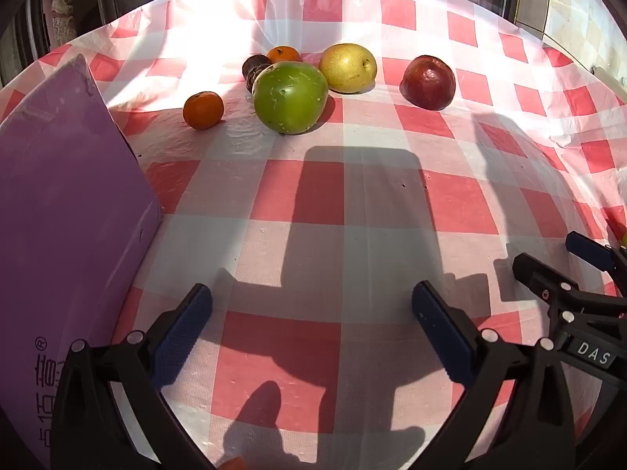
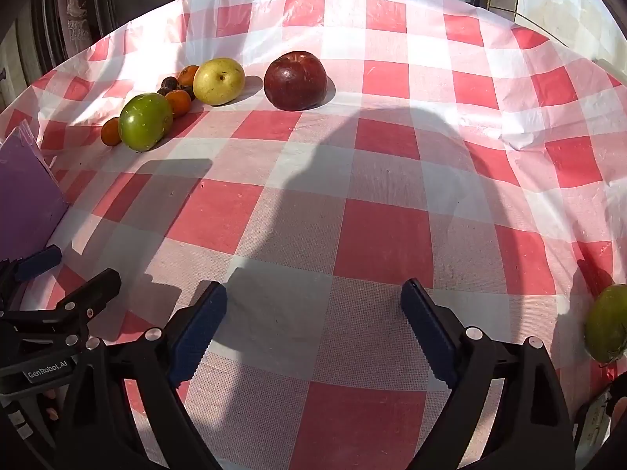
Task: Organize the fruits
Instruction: 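Move the right gripper to the green tomato and close on it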
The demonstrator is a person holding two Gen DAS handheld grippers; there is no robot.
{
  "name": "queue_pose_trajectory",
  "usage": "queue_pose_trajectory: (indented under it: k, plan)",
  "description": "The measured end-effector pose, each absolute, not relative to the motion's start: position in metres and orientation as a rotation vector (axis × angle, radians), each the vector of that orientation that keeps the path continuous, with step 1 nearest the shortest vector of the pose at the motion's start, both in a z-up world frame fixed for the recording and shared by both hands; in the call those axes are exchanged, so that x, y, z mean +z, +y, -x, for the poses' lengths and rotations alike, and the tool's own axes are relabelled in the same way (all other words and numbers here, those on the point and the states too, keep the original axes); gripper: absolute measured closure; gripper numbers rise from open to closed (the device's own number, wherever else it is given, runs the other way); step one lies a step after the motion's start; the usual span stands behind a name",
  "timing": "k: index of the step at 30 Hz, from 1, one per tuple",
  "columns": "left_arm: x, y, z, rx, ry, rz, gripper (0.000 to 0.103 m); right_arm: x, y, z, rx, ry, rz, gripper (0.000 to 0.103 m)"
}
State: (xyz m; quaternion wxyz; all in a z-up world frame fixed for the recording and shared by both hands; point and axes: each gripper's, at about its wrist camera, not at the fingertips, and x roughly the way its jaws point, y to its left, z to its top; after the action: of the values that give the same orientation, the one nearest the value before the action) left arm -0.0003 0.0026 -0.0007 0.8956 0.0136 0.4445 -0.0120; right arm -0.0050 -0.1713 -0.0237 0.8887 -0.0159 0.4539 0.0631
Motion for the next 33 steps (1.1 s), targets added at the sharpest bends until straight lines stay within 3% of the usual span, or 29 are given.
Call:
queue_pose_trajectory:
  k: [33]
  plan:
    - [-0.0004,0.0031,0.0001,-0.025,0.922,-0.029,0.001,-0.0235,-0.1748,0.0064,0.133,0.942,0.034,0.015]
